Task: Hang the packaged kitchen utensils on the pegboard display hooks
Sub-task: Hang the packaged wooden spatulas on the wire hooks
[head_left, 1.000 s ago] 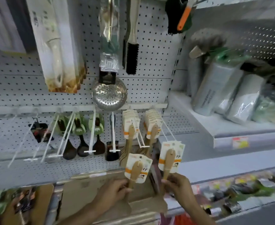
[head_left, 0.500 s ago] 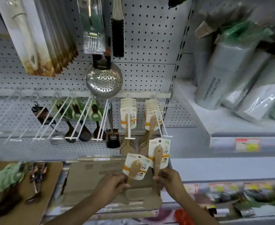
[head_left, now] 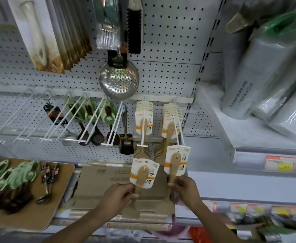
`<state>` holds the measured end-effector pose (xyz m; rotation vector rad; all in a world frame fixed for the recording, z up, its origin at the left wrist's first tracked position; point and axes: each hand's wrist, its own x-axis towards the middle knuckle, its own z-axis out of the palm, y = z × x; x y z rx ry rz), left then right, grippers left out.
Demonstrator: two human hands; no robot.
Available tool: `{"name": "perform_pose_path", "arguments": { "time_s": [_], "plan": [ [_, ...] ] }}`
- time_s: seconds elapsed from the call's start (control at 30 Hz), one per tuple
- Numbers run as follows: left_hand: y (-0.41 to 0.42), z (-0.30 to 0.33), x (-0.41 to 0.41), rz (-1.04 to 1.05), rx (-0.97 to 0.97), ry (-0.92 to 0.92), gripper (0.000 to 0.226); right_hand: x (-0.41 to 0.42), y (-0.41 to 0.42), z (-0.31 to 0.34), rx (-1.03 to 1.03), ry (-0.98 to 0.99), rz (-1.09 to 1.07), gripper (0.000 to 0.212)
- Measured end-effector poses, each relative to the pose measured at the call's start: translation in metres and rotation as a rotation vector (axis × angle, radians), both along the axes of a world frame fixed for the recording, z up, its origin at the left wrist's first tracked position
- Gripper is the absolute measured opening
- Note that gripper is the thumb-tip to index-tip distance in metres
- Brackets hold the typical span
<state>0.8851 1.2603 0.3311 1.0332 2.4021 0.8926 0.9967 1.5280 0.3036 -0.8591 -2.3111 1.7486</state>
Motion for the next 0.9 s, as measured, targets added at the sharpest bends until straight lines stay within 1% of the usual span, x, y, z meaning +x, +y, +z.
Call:
{"name": "perform_pose_path", "arguments": {
  "time_s": [0.13, 0.2, 0.27, 0.37, 0.43, 0.5, 0.57, 0.6, 0.63, 0.67, 0.83, 0.87, 0.9],
  "plan": [
    [0.001, 0.001, 0.004, 0.032, 0.016, 0.017, 0.016, -0.010, 0.004, 0.005, -0.048, 0.015, 0.009, 0.010],
    [0.001, 0.002, 0.005, 0.033, 0.031, 0.008, 0.013, -0.018, 0.009, 0.008, -0.090, 0.028, 0.013, 0.011],
    [0.001, 0.003, 0.004, 0.039, 0.034, 0.000, 0.010, -0.030, 0.015, 0.011, -0.072, 0.038, 0.012, 0.011],
    [0.001, 0.004, 0.000, 0.076, 0.046, -0.029, 0.010, -0.055, 0.028, 0.011, -0.058, 0.049, -0.009, 0.012],
    [0.001, 0.006, -0.003, 0.105, 0.052, -0.042, 0.012, -0.072, 0.037, 0.008, -0.103, 0.020, -0.030, 0.017],
    [-0.001, 0.009, -0.005, 0.121, 0.062, -0.057, 0.014, -0.088, 0.047, 0.002, -0.129, 0.011, -0.037, 0.030],
    [-0.003, 0.012, -0.006, 0.133, 0.071, -0.059, 0.013, -0.101, 0.061, -0.011, -0.125, 0.022, -0.029, 0.055],
    [-0.005, 0.013, -0.007, 0.141, 0.070, -0.058, 0.013, -0.108, 0.073, -0.028, -0.134, 0.028, -0.014, 0.068],
    [-0.007, 0.014, -0.007, 0.147, 0.068, -0.061, 0.013, -0.116, 0.086, -0.049, -0.144, 0.034, 0.000, 0.074],
    [-0.009, 0.014, -0.007, 0.153, 0.064, -0.064, 0.013, -0.124, 0.094, -0.062, -0.127, 0.019, 0.000, 0.075],
    [-0.020, 0.014, -0.008, 0.171, 0.063, -0.069, 0.010, -0.144, 0.113, -0.081, -0.056, 0.030, 0.027, 0.066],
    [-0.020, 0.016, -0.008, 0.171, 0.065, -0.073, 0.009, -0.143, 0.110, -0.076, -0.028, 0.019, 0.007, 0.062],
    [-0.019, 0.018, -0.008, 0.169, 0.070, -0.081, 0.010, -0.142, 0.107, -0.071, -0.011, 0.016, -0.007, 0.053]
  ]
}}
